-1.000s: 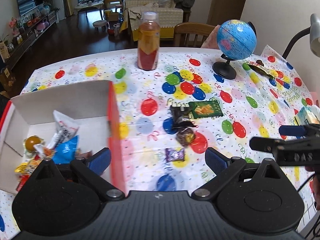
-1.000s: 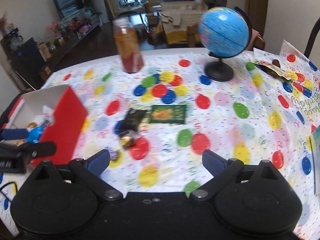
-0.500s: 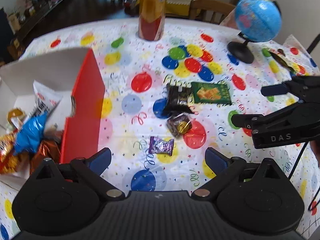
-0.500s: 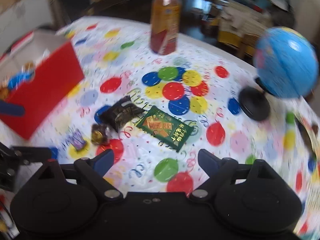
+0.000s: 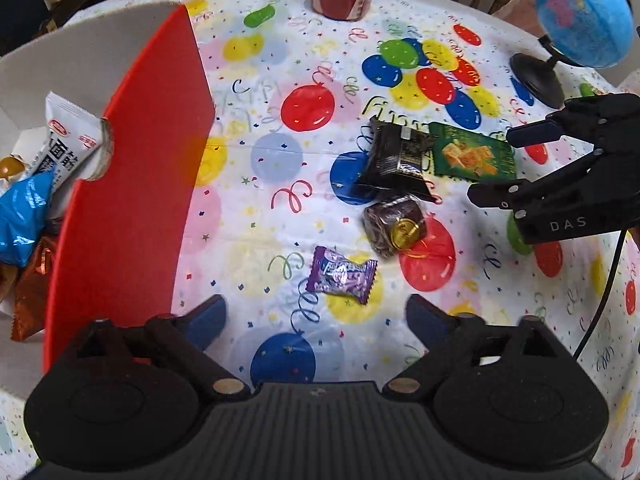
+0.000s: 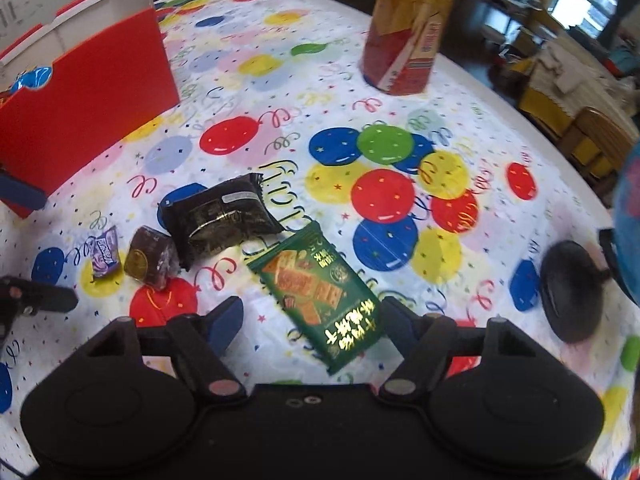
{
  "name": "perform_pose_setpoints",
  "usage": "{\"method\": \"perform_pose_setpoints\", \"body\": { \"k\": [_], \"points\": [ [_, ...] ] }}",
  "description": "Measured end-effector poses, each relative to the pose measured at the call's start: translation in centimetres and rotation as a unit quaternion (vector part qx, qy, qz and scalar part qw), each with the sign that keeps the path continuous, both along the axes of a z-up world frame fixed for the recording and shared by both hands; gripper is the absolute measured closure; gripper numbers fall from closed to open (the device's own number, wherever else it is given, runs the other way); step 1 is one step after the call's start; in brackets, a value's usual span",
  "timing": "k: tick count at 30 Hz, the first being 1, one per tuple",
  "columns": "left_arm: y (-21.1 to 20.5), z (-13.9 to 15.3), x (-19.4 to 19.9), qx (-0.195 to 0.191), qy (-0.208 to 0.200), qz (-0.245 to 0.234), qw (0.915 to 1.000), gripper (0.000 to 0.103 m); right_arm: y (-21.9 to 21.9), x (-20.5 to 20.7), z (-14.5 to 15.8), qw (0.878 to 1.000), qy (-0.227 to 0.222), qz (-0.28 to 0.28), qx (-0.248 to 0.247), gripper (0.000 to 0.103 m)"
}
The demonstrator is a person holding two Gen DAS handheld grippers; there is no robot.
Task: Organize snacks
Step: 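Move both tools back toward the green and dark snack packets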
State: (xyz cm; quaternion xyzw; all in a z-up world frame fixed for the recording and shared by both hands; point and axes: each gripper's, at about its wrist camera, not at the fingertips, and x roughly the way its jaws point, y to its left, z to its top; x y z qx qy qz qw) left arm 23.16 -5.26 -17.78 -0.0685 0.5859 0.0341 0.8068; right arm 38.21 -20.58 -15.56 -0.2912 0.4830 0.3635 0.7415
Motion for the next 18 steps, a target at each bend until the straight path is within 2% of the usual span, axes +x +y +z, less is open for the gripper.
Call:
{"method": "perform_pose_setpoints", "body": {
  "k": [3, 6, 9, 14, 16, 18],
  "points": [
    [0.2, -0.6, 0.5, 0.002, 0.004, 0.003, 1.0, 0.013, 0.4, 0.8, -0.5, 1.0, 0.004, 0.019, 0.001, 0.032],
    [0.5, -1.1, 0.7, -0.004, 0.005, 0.004, 1.0, 0.015, 0.8, 1.6, -0.7, 0.999, 0.013, 0.038, 0.0, 0.04],
    [0.4, -1.4, 0.9, -0.009, 0.009, -0.006, 0.9999, 0.021, 1.0, 2.1, -1.1, 0.998, 0.013, 0.055, -0.009, 0.04],
    [-0.1, -1.7, 0.9, -0.006, 0.0, -0.031, 0.9995, 0.021, 0.7, 1.5, -1.1, 0.996, 0.032, 0.078, -0.001, 0.042],
    [-0.3, -1.7, 1.0, 0.001, -0.006, -0.038, 0.9993, 0.021, 0.6, 1.1, -1.0, 0.997, 0.031, 0.076, 0.001, 0.053],
    [-0.6, -1.7, 1.0, 0.014, -0.013, -0.048, 0.9986, 0.027, 0.3, 0.8, -0.8, 0.997, 0.03, 0.067, 0.005, 0.057]
  ]
}}
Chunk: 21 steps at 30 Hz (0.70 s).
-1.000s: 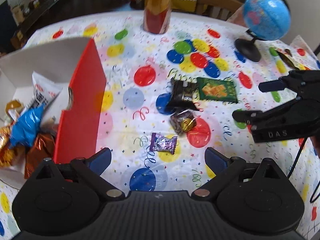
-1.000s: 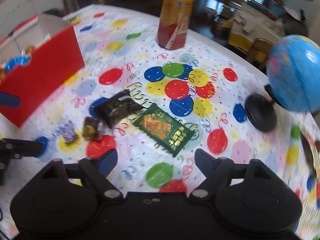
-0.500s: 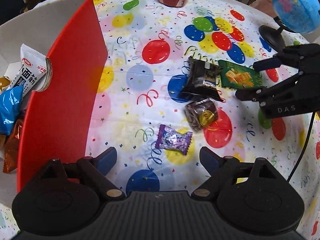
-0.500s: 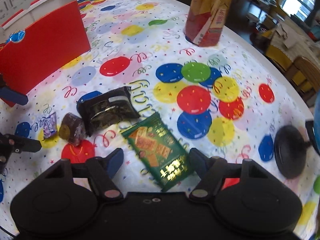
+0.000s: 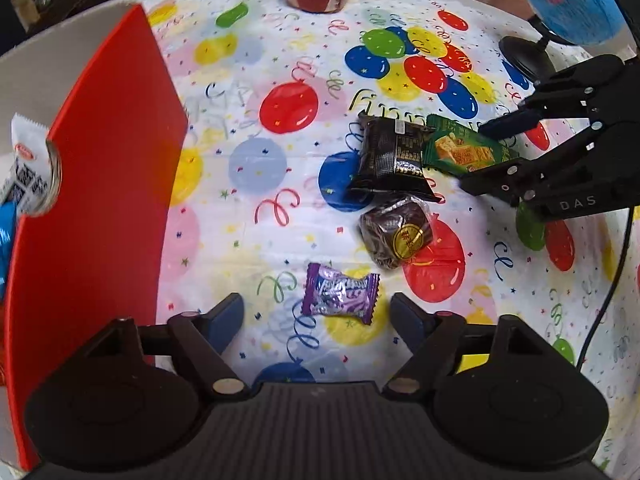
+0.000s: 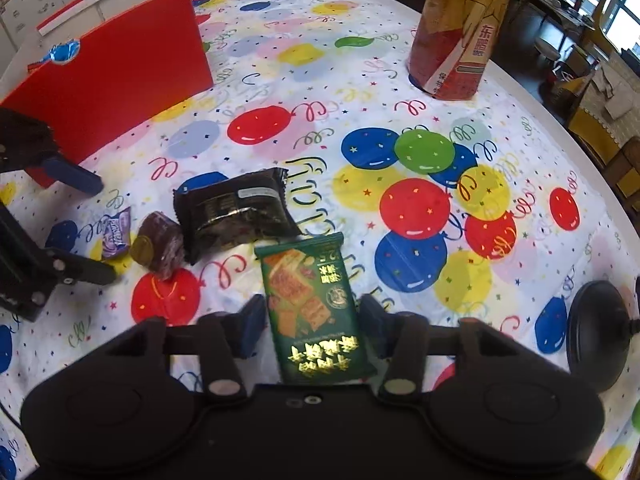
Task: Organize snacks
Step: 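Move both tools back toward the green and dark snack packets, then grasp the green cracker packet with the right tool while the left tool grasps the purple candy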
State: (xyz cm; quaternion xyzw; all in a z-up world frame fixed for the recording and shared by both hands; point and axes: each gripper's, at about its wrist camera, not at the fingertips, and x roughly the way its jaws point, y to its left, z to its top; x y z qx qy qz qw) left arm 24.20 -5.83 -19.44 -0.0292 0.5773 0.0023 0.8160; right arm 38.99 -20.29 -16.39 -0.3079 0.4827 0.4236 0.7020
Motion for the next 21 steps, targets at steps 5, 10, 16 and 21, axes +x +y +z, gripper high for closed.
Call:
{"method": "perform_pose_setpoints", "body": {
  "k": [5, 10, 16, 21],
  "points": [
    [-0.7, 0.1, -0.1, 0.021, -0.015, -0.032, 0.9991, 0.042, -0.6, -1.8, 0.0, 0.999, -0.017, -0.03, 0.008, 0.059],
    [-1.0, 0.4, -0.4, 0.022, -0.028, -0.058, 0.9977, 0.066, -1.3, -3.6, 0.0, 0.994, -0.029, -0.102, 0.015, 0.059],
    [-0.4, 0.5, -0.5, 0.014, -0.03, -0.059, 0.9977, 0.076, -2.4, -6.8, 0.2, 0.979, -0.029, -0.198, 0.025, 0.06],
    [0.0, 0.7, -1.2, 0.007, -0.028, -0.059, 0.9979, 0.079, -3.4, -9.5, 0.3, 0.962, -0.023, -0.27, 0.039, 0.06]
  ]
}}
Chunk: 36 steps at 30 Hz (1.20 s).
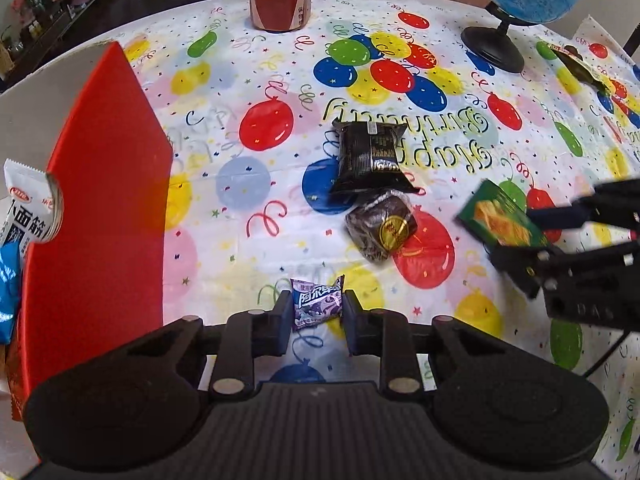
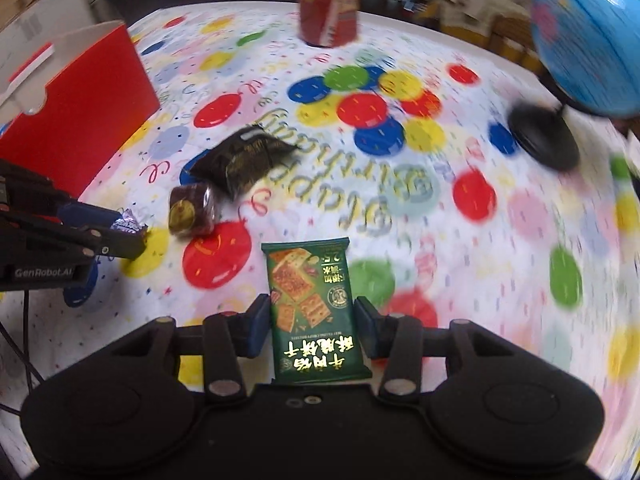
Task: Organize snacks
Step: 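Grasp the green cracker packet with the right tool while the left tool grasps the purple candy, then carry the green packet and purple candy over the red box with both tools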
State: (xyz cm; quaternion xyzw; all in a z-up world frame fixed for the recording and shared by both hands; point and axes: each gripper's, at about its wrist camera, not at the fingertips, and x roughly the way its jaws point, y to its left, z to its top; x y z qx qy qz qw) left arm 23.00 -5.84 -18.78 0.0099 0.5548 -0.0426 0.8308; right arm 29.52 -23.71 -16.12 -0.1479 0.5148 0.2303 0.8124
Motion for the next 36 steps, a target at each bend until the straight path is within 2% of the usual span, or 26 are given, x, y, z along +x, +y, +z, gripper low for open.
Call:
{"method": "perform_pose_setpoints", "body": {
  "k": [4, 10, 19, 29, 36],
  "points": [
    [0.2, 0.3, -1.1, -0.003, 0.001, -0.003, 1.0, 0.079, -0.6, -2.2, 0.3, 0.999, 0.012, -0.041, 0.018, 0.06],
    [0.5, 1.3, -3.1, -0.011, 0.004, -0.008, 0.9999, 0.079, -0.7, -5.6, 1.0, 0.997, 0.014, -0.071, 0.025, 0.06],
    [1.9, 5.4, -6.6, -0.034, -0.026, -0.02, 0.9989, 0.079, 1.0, -9.7, 5.4, 0.994, -0.005, -0.092, 0.051, 0.06],
    [6.2, 10.6, -8.3, -0.047, -0.058, -0.018, 0.997, 0.079, 5.7, -12.2, 10.2, 0.992, -0.03, -0.112, 0.059, 0.06],
    [10.2, 13.5, -8.4, -0.032, -0.073, -0.021, 0.9966, 0.079, 10.9, -12.6, 12.7, 0.993, -0.026, -0.1, 0.062, 0.06]
  ]
}}
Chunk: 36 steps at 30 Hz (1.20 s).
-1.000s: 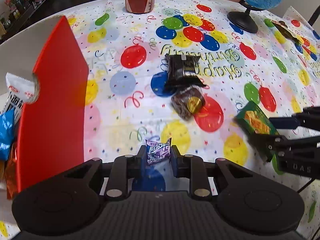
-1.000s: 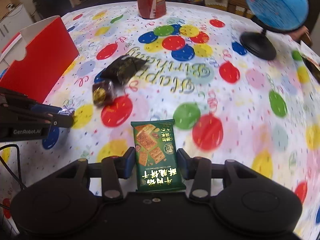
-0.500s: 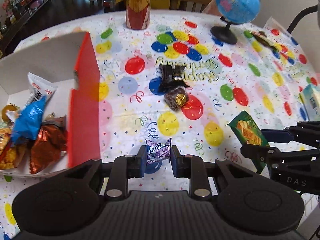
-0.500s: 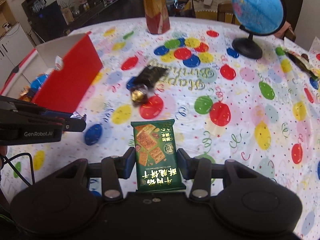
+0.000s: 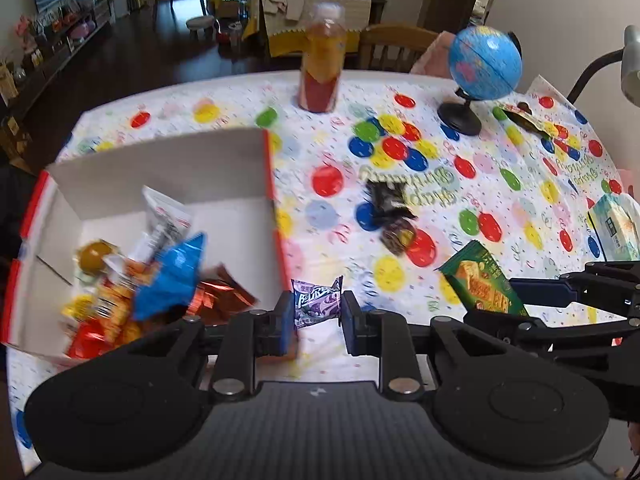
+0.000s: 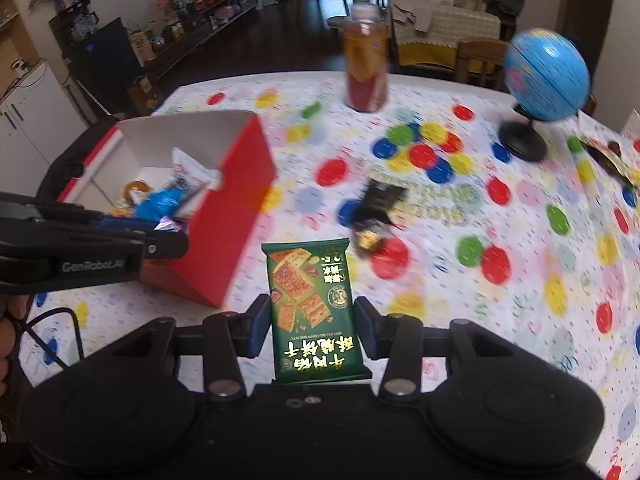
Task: Organize snacks
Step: 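Carry the green packet and purple candy over the red box with both tools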
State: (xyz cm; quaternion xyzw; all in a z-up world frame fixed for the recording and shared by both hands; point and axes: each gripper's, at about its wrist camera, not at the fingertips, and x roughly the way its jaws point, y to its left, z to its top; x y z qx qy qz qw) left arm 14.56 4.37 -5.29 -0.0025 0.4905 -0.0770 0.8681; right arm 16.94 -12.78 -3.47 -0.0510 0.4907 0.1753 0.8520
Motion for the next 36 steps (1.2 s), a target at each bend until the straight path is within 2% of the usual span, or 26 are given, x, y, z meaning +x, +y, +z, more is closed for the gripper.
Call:
{"method": "perform_pose_setpoints", "body": {
  "k": [9, 20, 29, 36],
  "points": [
    [6.5, 2.1, 0.7, 0.008, -0.02, 0.014, 0.9997, 0.079, 8.0, 0.8, 2.0, 0.999, -0.013, 0.036, -0.009, 0.06],
    [14.3, 2.1, 3.1, 0.033, -0.011, 0.028, 0.999, 0.079, 15.9, 3.9, 1.0, 0.997, 0.016, 0.072, -0.034, 0.06],
    [19.1, -0.8, 6.8, 0.054, 0.019, 0.041, 0.9975, 0.079, 21.0, 7.3, -1.4, 0.995, 0.022, 0.076, -0.065, 0.06],
    [20.2, -4.6, 9.0, 0.061, 0.056, 0.041, 0.9958, 0.079, 22.3, 10.8, -4.9, 0.993, 0.045, 0.054, -0.089, 0.06]
  ]
}}
